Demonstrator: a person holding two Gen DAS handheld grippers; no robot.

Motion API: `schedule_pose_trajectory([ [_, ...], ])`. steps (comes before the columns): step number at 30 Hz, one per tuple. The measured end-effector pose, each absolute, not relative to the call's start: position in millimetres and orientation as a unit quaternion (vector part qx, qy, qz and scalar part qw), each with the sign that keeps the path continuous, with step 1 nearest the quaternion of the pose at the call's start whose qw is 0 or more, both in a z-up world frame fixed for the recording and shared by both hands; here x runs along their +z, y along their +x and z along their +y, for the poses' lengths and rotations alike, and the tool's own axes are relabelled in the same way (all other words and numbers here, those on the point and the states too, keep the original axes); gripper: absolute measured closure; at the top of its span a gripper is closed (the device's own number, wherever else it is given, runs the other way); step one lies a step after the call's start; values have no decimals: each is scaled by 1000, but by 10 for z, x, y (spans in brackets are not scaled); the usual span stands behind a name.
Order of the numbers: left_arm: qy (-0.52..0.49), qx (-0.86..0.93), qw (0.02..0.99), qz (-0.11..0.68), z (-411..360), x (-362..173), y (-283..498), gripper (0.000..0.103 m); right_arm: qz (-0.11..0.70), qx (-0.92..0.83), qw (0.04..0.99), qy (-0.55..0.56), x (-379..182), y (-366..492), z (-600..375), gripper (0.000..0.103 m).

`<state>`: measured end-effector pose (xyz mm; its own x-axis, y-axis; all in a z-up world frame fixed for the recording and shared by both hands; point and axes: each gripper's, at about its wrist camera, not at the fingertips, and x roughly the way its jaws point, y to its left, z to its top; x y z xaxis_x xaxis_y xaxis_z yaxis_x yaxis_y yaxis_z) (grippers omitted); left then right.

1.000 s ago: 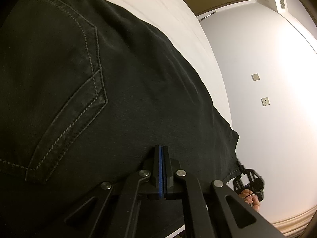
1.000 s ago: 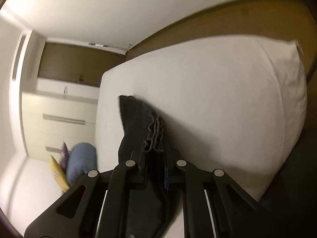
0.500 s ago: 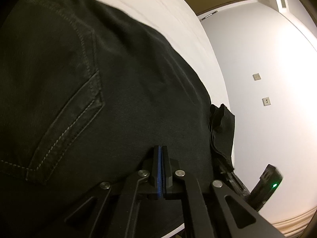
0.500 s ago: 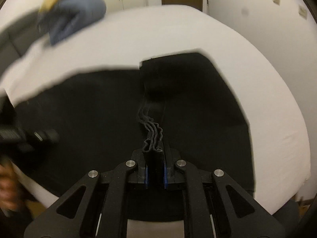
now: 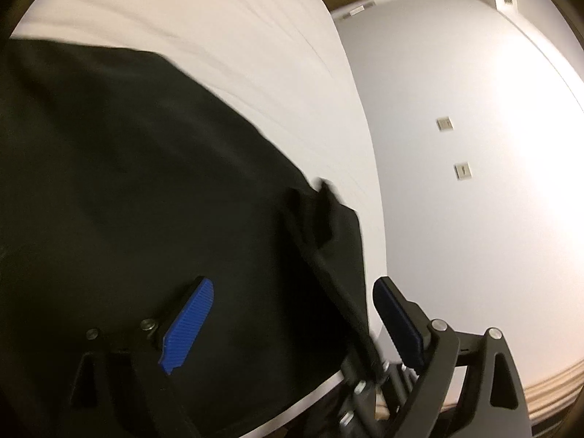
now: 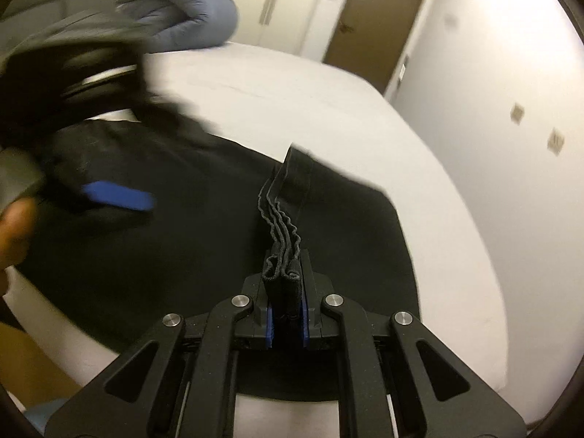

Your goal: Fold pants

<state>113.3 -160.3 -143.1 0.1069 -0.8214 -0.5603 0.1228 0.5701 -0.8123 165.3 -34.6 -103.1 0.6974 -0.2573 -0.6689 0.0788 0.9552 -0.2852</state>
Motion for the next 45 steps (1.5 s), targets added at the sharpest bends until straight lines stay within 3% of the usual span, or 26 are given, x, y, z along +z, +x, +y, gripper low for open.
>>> schedule_pose_trajectory([
  [7,-267,-347,677,591,-1820,-1413,1265,14,379,-62,911,-147,-1028,1290,-13,94],
  [9,-261,-344,674,600,-1825,-1444,1304,32,376,-57,912,-155,-1008,1216,13,94],
  [11,-248,-345,666,614,-1830,-1486,1338,73,375,-53,912,-159,-987,1154,39,94],
  [12,-239,-344,667,617,-1819,-1490,1342,83,375,-51,912,-161,-982,1105,84,94],
  [14,-227,-347,669,616,-1772,-1468,1360,91,375,-46,911,-166,-975,1034,151,94],
  [26,-123,-345,712,599,-1141,-1177,1489,94,370,33,906,-201,-907,660,617,94],
  [45,-159,-302,710,616,-443,-1634,1479,91,434,106,869,-213,-1286,-68,948,90],
])
